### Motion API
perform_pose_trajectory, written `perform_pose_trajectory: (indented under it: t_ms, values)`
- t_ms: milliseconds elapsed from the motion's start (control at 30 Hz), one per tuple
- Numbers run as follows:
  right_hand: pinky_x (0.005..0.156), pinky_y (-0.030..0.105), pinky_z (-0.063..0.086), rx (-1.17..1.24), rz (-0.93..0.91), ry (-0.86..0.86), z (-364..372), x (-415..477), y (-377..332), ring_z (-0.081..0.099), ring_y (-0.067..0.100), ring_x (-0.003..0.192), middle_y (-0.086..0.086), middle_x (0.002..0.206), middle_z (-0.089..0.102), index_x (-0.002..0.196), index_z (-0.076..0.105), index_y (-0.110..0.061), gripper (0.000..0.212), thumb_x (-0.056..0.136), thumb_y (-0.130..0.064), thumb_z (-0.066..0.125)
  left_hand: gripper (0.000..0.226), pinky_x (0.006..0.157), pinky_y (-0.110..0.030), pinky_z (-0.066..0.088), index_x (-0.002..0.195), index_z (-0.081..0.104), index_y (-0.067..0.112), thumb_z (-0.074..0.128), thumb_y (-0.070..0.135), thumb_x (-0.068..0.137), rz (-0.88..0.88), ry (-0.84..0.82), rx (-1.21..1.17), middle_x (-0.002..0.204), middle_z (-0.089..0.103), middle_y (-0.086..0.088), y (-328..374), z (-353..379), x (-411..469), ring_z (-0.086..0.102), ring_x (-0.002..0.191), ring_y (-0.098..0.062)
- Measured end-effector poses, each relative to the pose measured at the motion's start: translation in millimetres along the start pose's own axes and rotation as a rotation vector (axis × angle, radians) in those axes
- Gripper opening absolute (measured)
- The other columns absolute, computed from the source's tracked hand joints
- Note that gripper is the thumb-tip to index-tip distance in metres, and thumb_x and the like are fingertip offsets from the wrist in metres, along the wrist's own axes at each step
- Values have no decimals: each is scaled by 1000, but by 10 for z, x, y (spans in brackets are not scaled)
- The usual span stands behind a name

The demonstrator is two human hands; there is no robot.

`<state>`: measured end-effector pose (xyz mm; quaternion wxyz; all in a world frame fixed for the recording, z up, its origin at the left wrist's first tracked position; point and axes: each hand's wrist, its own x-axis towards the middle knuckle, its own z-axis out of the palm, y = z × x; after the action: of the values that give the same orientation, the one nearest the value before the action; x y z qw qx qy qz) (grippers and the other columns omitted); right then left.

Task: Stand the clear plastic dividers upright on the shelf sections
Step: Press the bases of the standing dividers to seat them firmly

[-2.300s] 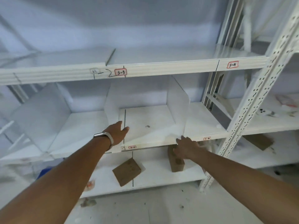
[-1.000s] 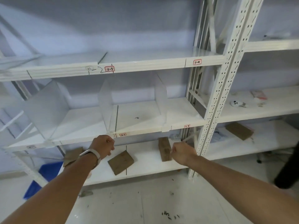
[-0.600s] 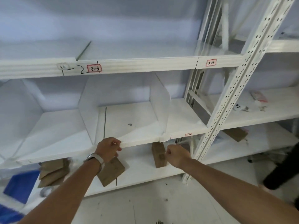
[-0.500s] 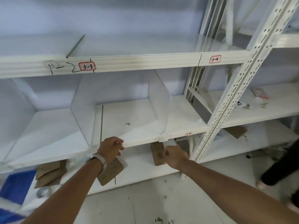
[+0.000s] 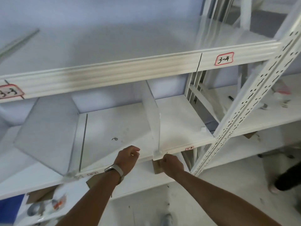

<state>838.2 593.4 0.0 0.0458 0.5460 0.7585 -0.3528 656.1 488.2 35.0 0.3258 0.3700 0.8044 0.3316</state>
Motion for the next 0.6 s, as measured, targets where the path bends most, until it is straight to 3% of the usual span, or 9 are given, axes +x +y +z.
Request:
perform_pose_trajectory:
  t_ms: [67,133,200,267,367,500,600]
  values:
    - [62,27,43,125,83,-9,-4,191,69,55,12,65,-8,69,58,76,59,-19,18,88,-19,45,16,83,-23,50,93,65,37,60,24,86,0,4,60,98,72,10,94,180,168,67,92,-9]
    - [74,33,50,286,154,-45,62,373,152,57,20,77,4,84,66,93,64,-10,21,91,-17,44,21,88,-25,51,106,65,32,63,27,86,-6,-22,81,106,70,9,132,376,276,66,98,-11]
    - [67,34,52,504,242,-82,138,505,224,58,23,73,14,97,71,96,64,-9,23,90,-21,46,40,99,-31,48,126,60,25,63,33,87,-22,-64,140,123,65,7,130,609,371,61,112,-13]
    - [57,30,51,726,311,-107,240,598,295,62,21,72,8,100,70,104,61,-18,29,89,-38,47,50,106,-34,42,135,55,24,60,41,88,-27,-84,247,135,58,6,95,822,432,54,125,-17]
    - [65,35,53,959,341,-178,358,709,344,64,21,95,3,119,62,120,52,-27,40,92,-53,44,47,104,-34,43,133,55,26,56,43,89,-2,-91,355,135,60,4,41,1049,492,54,123,-18]
    - [60,36,55,1161,389,-224,440,809,345,69,24,94,9,119,64,123,55,-20,51,89,-59,56,27,90,-30,49,114,64,24,56,36,90,72,-13,448,114,67,3,122,1086,543,61,107,-18]
    - [71,41,57,1303,392,-291,501,859,295,68,28,103,10,119,67,118,60,-19,46,87,-53,64,22,82,-32,51,98,69,22,53,35,90,129,34,560,101,69,2,163,1061,634,63,98,-19]
